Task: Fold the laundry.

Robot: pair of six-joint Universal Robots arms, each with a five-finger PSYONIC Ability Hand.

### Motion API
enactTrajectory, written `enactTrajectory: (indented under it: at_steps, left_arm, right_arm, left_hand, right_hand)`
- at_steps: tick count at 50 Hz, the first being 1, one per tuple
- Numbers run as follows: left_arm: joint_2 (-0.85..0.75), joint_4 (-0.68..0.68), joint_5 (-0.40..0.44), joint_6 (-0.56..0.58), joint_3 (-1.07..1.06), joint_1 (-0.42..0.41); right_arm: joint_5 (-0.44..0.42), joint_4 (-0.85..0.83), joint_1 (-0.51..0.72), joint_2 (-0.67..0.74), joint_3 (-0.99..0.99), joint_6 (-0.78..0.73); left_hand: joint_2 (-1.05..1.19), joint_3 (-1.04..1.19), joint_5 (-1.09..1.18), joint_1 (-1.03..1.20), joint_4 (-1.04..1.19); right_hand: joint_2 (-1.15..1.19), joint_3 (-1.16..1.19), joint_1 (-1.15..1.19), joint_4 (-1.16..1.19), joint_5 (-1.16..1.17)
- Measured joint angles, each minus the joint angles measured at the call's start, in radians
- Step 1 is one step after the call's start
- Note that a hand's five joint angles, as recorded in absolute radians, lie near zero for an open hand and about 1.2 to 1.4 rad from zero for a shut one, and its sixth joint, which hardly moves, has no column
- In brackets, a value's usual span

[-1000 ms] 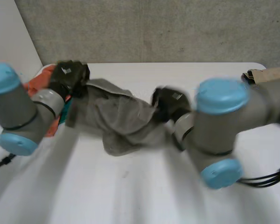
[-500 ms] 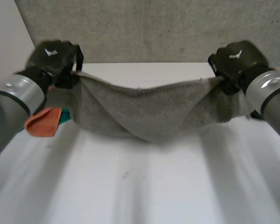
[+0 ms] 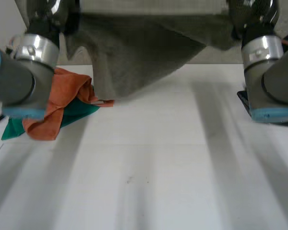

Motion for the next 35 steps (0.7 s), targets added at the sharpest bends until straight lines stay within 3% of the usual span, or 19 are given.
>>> enactTrajectory:
  at_steps: [14,15,18,22,30,35]
  left_arm:
    - [-0.053,-0.125,0.011,-0.012,-0.384,-0.013]
    - [-0.049,-0.128,0.011,-0.013,-0.395,-0.017]
    - [-0.024,-0.134,0.01,-0.016,-0.415,-0.025]
    - [0.023,-0.142,0.009,-0.02,-0.42,-0.029]
    - [0.111,-0.191,0.01,-0.047,-0.405,-0.032]
    - [0.145,-0.221,0.019,-0.088,-0.386,-0.033]
  right_arm:
    - [-0.06,0.288,-0.052,0.208,0.15,0.123]
    - [-0.062,0.311,-0.058,0.213,0.15,0.14]
    - [-0.072,0.386,-0.086,0.211,0.148,0.223]
    - [-0.099,0.469,-0.133,0.168,0.146,0.36]
    - [-0.201,0.658,-0.251,0.071,0.148,0.568]
    - [-0.262,0.73,-0.299,0.051,0.174,0.549]
  left_hand:
    - [0.0,0.001,0.0,0.0,0.0]
    - [0.0,0.001,0.0,0.0,0.0]
    - [0.0,0.001,0.0,0.0,0.0]
    - [0.0,0.001,0.0,0.0,0.0]
    - [0.0,0.001,0.0,0.0,0.0]
    - [0.0,0.001,0.0,0.0,0.0]
  right_hand:
    - [0.0,0.0,0.0,0.0,0.0]
    - [-0.039,-0.044,-0.013,-0.047,-0.035]
    - [-0.482,-0.471,-0.407,-0.478,-0.462]
    - [-0.76,-0.766,-0.683,-0.781,-0.772]
    - [-0.78,-0.804,-0.718,-0.833,-0.831]
    - [-0.778,-0.802,-0.714,-0.825,-0.806]
